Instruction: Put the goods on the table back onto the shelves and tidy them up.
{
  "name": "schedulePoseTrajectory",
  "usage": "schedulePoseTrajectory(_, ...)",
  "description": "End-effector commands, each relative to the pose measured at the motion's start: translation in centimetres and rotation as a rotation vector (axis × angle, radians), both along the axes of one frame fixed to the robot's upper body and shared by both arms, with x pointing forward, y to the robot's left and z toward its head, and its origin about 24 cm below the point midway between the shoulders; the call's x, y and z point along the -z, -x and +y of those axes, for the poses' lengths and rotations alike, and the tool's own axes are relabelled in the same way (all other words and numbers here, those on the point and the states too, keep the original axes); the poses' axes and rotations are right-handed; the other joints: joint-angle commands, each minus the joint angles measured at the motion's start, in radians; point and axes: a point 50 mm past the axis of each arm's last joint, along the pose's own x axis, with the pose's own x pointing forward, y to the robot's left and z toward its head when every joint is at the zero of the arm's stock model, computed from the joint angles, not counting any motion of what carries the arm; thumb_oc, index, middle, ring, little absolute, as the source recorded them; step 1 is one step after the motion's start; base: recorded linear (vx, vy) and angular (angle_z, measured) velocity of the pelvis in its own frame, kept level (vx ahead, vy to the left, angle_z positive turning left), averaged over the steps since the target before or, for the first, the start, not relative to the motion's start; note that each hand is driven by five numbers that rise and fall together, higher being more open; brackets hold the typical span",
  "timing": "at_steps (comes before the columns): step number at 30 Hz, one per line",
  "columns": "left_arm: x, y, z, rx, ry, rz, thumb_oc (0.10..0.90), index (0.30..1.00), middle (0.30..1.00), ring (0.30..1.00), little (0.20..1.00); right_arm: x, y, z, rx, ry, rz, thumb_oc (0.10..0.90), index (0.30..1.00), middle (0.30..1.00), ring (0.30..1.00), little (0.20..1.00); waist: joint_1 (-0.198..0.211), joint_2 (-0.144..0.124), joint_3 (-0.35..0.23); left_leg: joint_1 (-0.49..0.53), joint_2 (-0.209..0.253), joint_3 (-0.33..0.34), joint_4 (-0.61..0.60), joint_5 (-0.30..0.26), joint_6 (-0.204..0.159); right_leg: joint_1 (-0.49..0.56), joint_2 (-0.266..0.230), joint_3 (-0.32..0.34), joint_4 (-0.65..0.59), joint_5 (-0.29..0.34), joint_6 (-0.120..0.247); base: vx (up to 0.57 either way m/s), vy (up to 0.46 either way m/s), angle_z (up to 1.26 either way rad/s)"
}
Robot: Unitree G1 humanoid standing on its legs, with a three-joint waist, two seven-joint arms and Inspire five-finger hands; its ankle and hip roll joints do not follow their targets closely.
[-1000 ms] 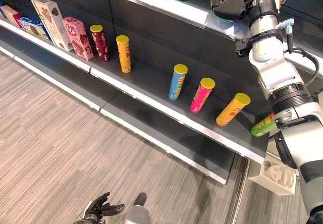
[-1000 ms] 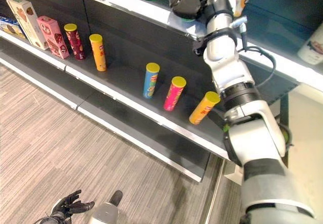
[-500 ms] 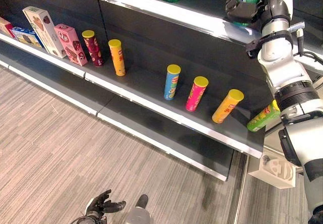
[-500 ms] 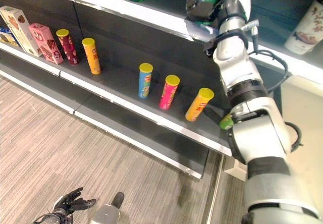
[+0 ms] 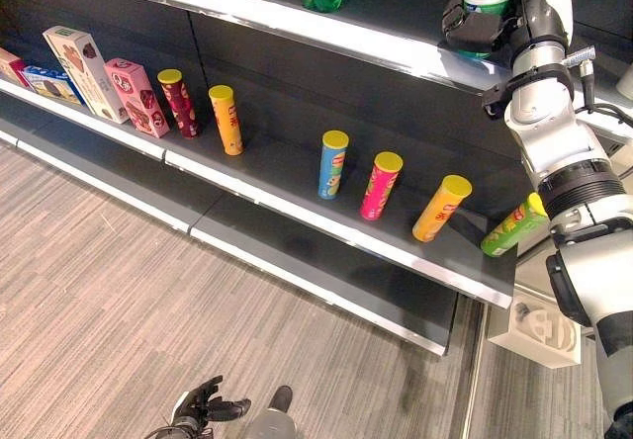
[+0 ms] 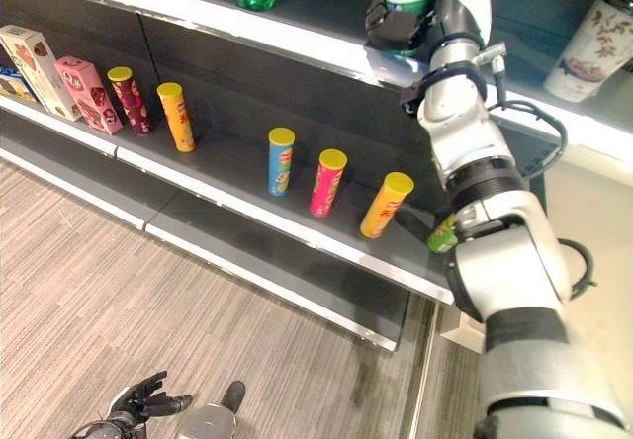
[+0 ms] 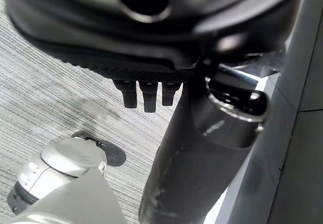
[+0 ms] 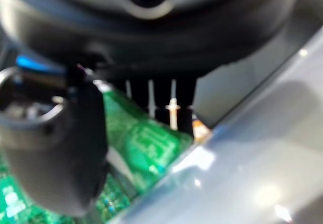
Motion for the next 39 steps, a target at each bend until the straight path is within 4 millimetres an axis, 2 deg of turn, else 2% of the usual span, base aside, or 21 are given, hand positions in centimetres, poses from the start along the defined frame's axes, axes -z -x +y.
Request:
schedulePoseTrajectory(1, -0.5, -1.8, -0.3, 0.127, -0.04, -0.035, 0.8, 0.9, 0.9, 0.9, 0.9, -5.6, 1.0, 2.5, -0.043, 0.051, -0.17, 0.541, 0.512, 0.512, 0.512, 0.512, 0.022, -0.024, -0.055, 0.066, 0.018, 0.058, -0.109, -0.034, -0.003, 0.092, -0.055, -0.004, 0.011, -0.039, 0.098, -0.02, 0.006, -0.06)
schedulePoseTrajectory(2, -0.5, -1.8, -0.3, 0.111, -0.038, -0.033, 0.8, 0.9, 0.9, 0.9, 0.9, -5.9, 1.1, 2.5, -0.04, 0.053, -0.173, 0.8, 0.9, 0.9, 0.9, 0.9, 0.023, -0.025, -0.053, 0.065, 0.018, 0.057, -0.109, -0.034, -0.002, 0.092, -0.055, -0.004, 0.011, -0.038, 0.098, -0.01, -0.004, -0.09)
schedulePoseTrajectory(6, -0.5, -1.8, -0.2, 0.106, -0.033, -0.028, 0.8, 0.9, 0.9, 0.9, 0.9, -6.0, 1.1, 1.8, -0.014, 0.068, -0.161, 0.8, 0.9, 0.9, 0.9, 0.9, 0.02, -0.026, -0.052, 0.068, 0.017, 0.056, -0.109, -0.035, -0.002, 0.094, -0.055, -0.005, 0.011, -0.037, 0.099, 0.0, -0.001, -0.04)
schedulePoseTrajectory(20, -0.5, -1.7, 0.0, 0.109, -0.037, -0.021, 0.8, 0.9, 0.9, 0.9, 0.9, -5.9, 1.1, 2.1, -0.017, 0.089, -0.166, 0.8, 0.9, 0.9, 0.9, 0.9, 0.013, -0.023, -0.052, 0.072, 0.017, 0.059, -0.108, -0.036, -0.001, 0.095, -0.056, -0.003, 0.01, -0.035, 0.098, 0.0, 0.0, 0.0)
schedulePoseTrajectory(27, -0.7, -2.0, 0.1, 0.093, -0.032, -0.039, 0.8, 0.9, 0.9, 0.9, 0.9, -7.8, 2.7, 3.7, -0.054, 0.143, -0.309, 0.8, 0.9, 0.9, 0.9, 0.9, -0.003, -0.018, -0.049, 0.08, 0.018, 0.073, -0.109, -0.041, 0.003, 0.09, -0.058, 0.009, 0.011, -0.034, 0.098, 0.0, 0.003, -0.02)
schedulePoseTrajectory(30, -0.8, -2.2, 0.1, 0.082, -0.034, -0.048, 0.8, 0.9, 0.9, 0.9, 0.9, -8.3, 3.4, 4.8, -0.021, 0.262, -0.368, 0.8, 0.9, 0.9, 0.9, 0.9, -0.011, -0.017, -0.048, 0.084, 0.019, 0.082, -0.11, -0.045, 0.004, 0.087, -0.06, 0.019, 0.012, -0.033, 0.098, 0.0, 0.008, -0.07)
schedulePoseTrajectory(39, -1.1, -3.0, 0.0, 0.077, -0.044, -0.071, 0.8, 0.9, 0.9, 0.9, 0.9, -8.1, 3.2, 6.5, 0.031, 0.406, -0.371, 0.8, 0.9, 0.9, 0.9, 0.9, -0.018, -0.016, -0.04, 0.085, 0.018, 0.088, -0.109, -0.047, 0.004, 0.083, -0.06, 0.026, 0.013, -0.032, 0.096, 0.0, 0.002, -0.07)
